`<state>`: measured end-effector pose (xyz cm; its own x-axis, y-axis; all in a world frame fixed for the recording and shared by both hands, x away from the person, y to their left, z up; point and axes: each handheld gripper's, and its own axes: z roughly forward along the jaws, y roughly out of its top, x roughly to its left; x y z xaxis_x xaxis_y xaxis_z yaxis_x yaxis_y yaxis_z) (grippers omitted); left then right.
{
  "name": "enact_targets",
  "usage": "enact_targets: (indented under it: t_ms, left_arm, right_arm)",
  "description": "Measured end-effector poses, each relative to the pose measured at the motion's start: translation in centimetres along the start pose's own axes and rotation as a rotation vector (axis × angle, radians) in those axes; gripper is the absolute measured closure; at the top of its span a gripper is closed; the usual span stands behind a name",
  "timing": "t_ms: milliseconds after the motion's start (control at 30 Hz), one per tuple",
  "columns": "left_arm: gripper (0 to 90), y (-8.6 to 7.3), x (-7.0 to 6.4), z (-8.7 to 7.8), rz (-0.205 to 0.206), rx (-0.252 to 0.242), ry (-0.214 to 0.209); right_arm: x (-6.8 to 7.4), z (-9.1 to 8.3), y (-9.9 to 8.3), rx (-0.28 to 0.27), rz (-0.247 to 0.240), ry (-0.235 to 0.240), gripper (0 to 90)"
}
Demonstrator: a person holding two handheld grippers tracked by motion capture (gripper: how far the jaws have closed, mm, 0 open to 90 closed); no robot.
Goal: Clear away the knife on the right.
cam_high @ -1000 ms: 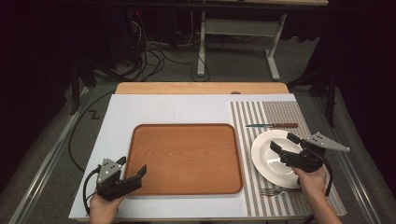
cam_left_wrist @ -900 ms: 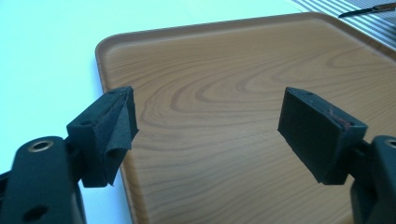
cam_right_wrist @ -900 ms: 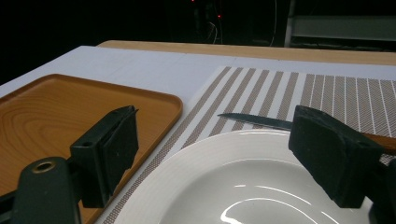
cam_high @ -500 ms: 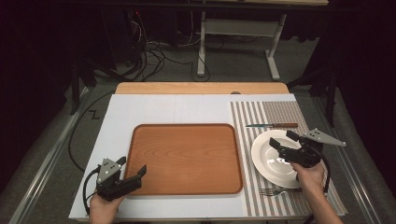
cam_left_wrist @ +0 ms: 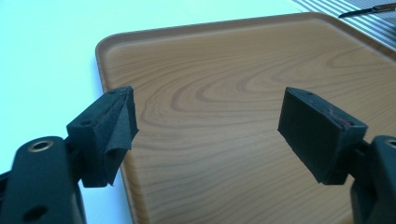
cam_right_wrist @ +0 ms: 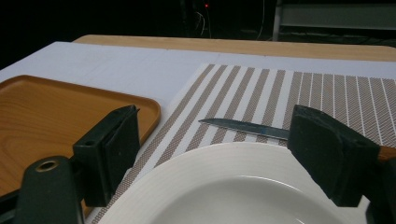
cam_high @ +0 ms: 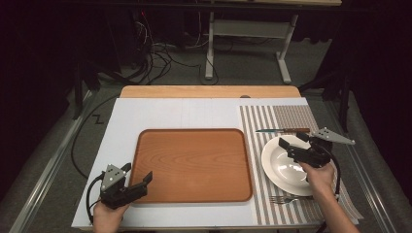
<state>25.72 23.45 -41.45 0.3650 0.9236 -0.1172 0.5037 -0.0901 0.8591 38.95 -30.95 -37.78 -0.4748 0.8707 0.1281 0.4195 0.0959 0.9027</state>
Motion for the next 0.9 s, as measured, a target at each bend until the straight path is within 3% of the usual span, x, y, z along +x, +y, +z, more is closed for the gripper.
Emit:
enact_targets:
  t_ms: [233,533,900]
  left_arm:
    - [20.5,0.0,0.0,0.0,0.000,0.001,0.001]
    - [20.5,0.0,0.0,0.0,-0.004,0.001,0.002]
    - [20.5,0.0,0.1,0.0,-0.005,0.002,0.001]
  right_arm:
    - [-0.4,0.4,0.8,0.039,-0.004,-0.016,18.7]
    - [-1.3,1.6,1.8,0.139,0.021,-0.016,20.4]
    - [-0.8,2.5,3.0,0.209,0.002,-0.005,23.6]
